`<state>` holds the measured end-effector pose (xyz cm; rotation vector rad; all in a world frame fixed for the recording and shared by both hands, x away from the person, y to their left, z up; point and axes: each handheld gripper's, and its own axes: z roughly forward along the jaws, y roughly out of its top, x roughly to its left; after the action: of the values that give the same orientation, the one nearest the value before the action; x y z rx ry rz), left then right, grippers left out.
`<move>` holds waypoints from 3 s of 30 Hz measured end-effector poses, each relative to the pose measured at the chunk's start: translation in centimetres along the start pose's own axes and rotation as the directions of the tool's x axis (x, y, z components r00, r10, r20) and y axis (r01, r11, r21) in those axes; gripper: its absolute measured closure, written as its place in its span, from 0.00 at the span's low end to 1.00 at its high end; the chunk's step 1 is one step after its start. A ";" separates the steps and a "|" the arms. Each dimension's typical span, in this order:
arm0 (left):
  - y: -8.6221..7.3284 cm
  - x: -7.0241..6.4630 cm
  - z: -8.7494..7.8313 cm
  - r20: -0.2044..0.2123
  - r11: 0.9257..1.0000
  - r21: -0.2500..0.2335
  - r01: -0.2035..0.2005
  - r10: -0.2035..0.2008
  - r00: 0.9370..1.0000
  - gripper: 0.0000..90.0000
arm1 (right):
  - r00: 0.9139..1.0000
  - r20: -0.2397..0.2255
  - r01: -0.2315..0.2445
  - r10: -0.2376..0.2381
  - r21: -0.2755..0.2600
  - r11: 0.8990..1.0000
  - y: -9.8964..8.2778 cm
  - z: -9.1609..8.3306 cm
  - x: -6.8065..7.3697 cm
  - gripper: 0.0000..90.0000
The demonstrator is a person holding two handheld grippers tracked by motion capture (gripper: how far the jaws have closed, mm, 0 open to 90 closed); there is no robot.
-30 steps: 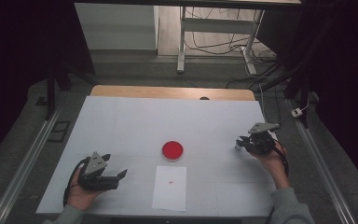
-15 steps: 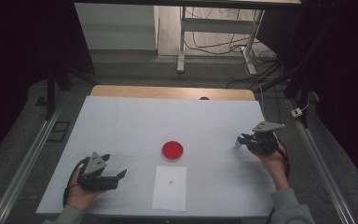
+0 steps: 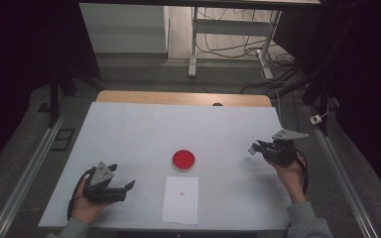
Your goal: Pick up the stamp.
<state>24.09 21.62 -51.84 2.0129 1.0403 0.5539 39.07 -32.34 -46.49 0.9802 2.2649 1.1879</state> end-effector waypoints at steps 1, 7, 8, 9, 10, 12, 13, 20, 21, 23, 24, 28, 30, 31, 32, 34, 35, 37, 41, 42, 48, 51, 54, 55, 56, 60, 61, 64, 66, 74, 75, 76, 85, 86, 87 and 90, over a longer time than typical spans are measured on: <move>0.0 0.0 0.0 0.000 1.000 0.001 -0.001 0.001 1.000 0.17 | 1.000 0.002 -0.002 0.002 -0.005 1.000 0.0 -0.1 0.1 0.83; -0.1 0.0 0.1 0.001 1.000 -0.002 0.000 0.000 1.000 0.17 | 1.000 0.003 -0.010 0.011 -0.033 0.999 0.0 -0.8 0.8 0.83; -0.1 0.0 0.1 -0.001 1.000 -0.003 -0.001 0.001 1.000 0.17 | 1.000 0.003 -0.013 0.013 -0.040 0.999 -0.1 -1.0 1.0 0.83; -0.1 0.0 0.1 0.000 1.000 -0.002 -0.001 0.001 1.000 0.17 | 1.000 -0.003 -0.019 0.019 -0.053 0.998 -0.1 -1.2 1.3 0.83; -0.1 -0.1 0.1 0.000 1.000 -0.003 -0.001 0.001 1.000 0.17 | 1.000 -0.003 -0.019 0.019 -0.053 0.998 -0.1 -1.2 1.3 0.83; -0.1 -0.1 0.1 -0.002 1.000 -0.004 -0.002 0.002 1.000 0.17 | 1.000 -0.003 -0.013 0.013 -0.062 0.998 -0.2 -1.5 1.7 0.83; -0.1 -0.1 0.1 -0.003 1.000 -0.003 -0.003 0.003 1.000 0.17 | 1.000 -0.002 -0.012 0.012 -0.066 0.998 -0.2 -1.7 1.8 0.83; -0.1 -0.1 0.1 -0.005 1.000 -0.008 -0.001 0.001 1.000 0.17 | 1.000 -0.015 -0.027 0.025 -0.112 0.993 0.0 -2.5 2.4 0.83; -0.1 -0.1 0.1 -0.005 1.000 -0.008 -0.001 0.001 1.000 0.17 | 0.999 -0.016 -0.033 0.031 -0.123 0.992 0.0 -2.5 2.5 0.83; -0.1 0.0 0.1 -0.006 1.000 -0.007 0.000 0.000 1.000 0.17 | 0.999 -0.025 -0.040 0.037 -0.135 0.990 0.0 -2.6 2.6 0.83; -0.1 0.0 0.1 -0.007 1.000 -0.008 0.000 0.000 1.000 0.17 | 0.999 -0.028 -0.043 0.039 -0.137 0.990 0.1 -2.6 2.7 0.83; -0.1 0.0 0.1 -0.008 1.000 -0.008 0.000 0.000 1.000 0.17 | 0.998 -0.042 -0.044 0.038 -0.139 0.989 0.2 -2.5 3.1 0.83; -0.2 0.0 0.1 -0.009 1.000 -0.008 0.001 -0.001 1.000 0.17 | 0.998 -0.049 -0.042 0.036 -0.142 0.989 0.3 -2.4 3.2 0.83; -0.2 0.0 0.1 -0.009 1.000 -0.008 0.000 -0.001 1.000 0.17 | 0.998 -0.051 -0.043 0.036 -0.143 0.989 0.3 -2.4 3.3 0.83; -0.2 0.0 0.1 -0.008 1.000 -0.008 0.000 0.000 1.000 0.17 | 0.998 -0.054 -0.044 0.036 -0.146 0.988 0.4 -2.4 3.4 0.83; -0.2 0.0 0.1 -0.009 1.000 -0.008 -0.001 0.000 1.000 0.17 | 0.998 -0.060 -0.042 0.033 -0.148 0.988 0.5 -2.3 3.6 0.83; -0.2 0.0 0.1 -0.010 1.000 -0.008 -0.001 0.001 1.000 0.17 | 0.998 -0.063 -0.039 0.030 -0.147 0.988 0.5 -2.3 3.7 0.83; -0.2 0.0 0.2 -0.010 1.000 -0.007 0.000 0.000 1.000 0.17 | 0.997 -0.073 -0.040 0.029 -0.147 0.988 0.6 -2.2 3.9 0.83; -0.2 0.0 0.1 -0.012 1.000 -0.008 -0.001 0.000 1.000 0.17 | 0.996 -0.085 -0.040 0.027 -0.150 0.988 0.7 -2.1 4.1 0.83; -0.2 0.0 0.1 -0.012 1.000 -0.008 0.000 0.000 1.000 0.17 | 0.996 -0.086 -0.043 0.030 -0.151 0.988 0.7 -2.1 4.2 0.83; -0.2 0.0 0.1 -0.013 1.000 -0.005 -0.003 0.003 1.000 0.17 | 0.991 -0.112 -0.091 0.075 -0.153 0.984 0.7 -1.9 4.1 0.83; -0.2 0.0 0.2 -0.013 1.000 -0.005 -0.003 0.003 1.000 0.17 | 0.990 -0.117 -0.097 0.079 -0.157 0.983 0.8 -1.9 4.3 0.83; -0.2 0.0 0.2 -0.013 1.000 -0.004 -0.004 0.004 1.000 0.17 | 0.989 -0.125 -0.097 0.077 -0.161 0.982 0.9 -1.8 4.5 0.83; -0.2 0.0 0.2 -0.013 1.000 -0.004 -0.004 0.004 1.000 0.17 | 0.989 -0.125 -0.096 0.076 -0.161 0.982 0.9 -1.8 4.6 0.83; -0.2 0.0 0.2 -0.013 1.000 -0.004 -0.004 0.004 1.000 0.17 | 0.989 -0.127 -0.094 0.074 -0.162 0.982 1.0 -1.7 4.7 0.83; -0.2 0.0 0.2 -0.013 1.000 -0.004 -0.007 0.007 1.000 0.17 | 0.990 -0.124 -0.084 0.064 -0.165 0.983 1.1 -1.6 5.1 0.83; -0.3 0.0 0.2 -0.013 1.000 -0.004 -0.006 0.006 1.000 0.17 | 0.990 -0.127 -0.084 0.063 -0.166 0.983 1.1 -1.6 5.2 0.83; -0.3 0.0 0.2 -0.013 1.000 -0.005 -0.006 0.006 1.000 0.17 | 0.989 -0.137 -0.086 0.064 -0.166 0.982 1.1 -1.4 5.4 0.83; -0.3 0.0 0.2 -0.013 1.000 -0.004 -0.007 0.006 1.000 0.17 | 0.988 -0.142 -0.086 0.062 -0.165 0.983 1.1 -1.3 5.5 0.83; -0.3 0.0 0.2 -0.012 1.000 -0.003 -0.009 0.009 1.000 0.17 | 0.982 -0.176 -0.094 0.065 -0.163 0.982 1.1 -0.7 6.1 0.83; -0.3 0.0 0.2 -0.013 1.000 -0.003 -0.009 0.009 1.000 0.17 | 0.982 -0.179 -0.095 0.065 -0.164 0.982 1.1 -0.6 6.2 0.83; -0.3 0.0 0.2 -0.013 1.000 -0.003 -0.009 0.009 1.000 0.17 | 0.981 -0.182 -0.092 0.062 -0.163 0.982 1.1 -0.6 6.3 0.83; -0.2 -0.1 0.2 -0.014 1.000 -0.002 -0.010 0.010 1.000 0.17 | 0.975 -0.218 -0.081 0.042 -0.169 0.982 1.5 0.0 7.6 0.83; -0.2 -0.1 0.2 -0.014 1.000 -0.002 -0.010 0.010 1.000 0.17 | 0.974 -0.222 -0.080 0.040 -0.170 0.982 1.5 0.1 7.8 0.83; -0.2 -0.1 0.2 -0.014 1.000 -0.003 -0.010 0.010 1.000 0.17 | 0.974 -0.225 -0.075 0.035 -0.172 0.982 1.6 0.1 7.9 0.83; -0.2 -0.1 0.2 -0.016 1.000 -0.002 -0.010 0.010 1.000 0.17 | 0.972 -0.235 -0.070 0.028 -0.171 0.983 1.7 0.3 8.4 0.83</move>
<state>24.08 21.54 -52.18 2.0159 1.0388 0.5767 34.30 -25.28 -45.46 0.8722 2.2678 1.5701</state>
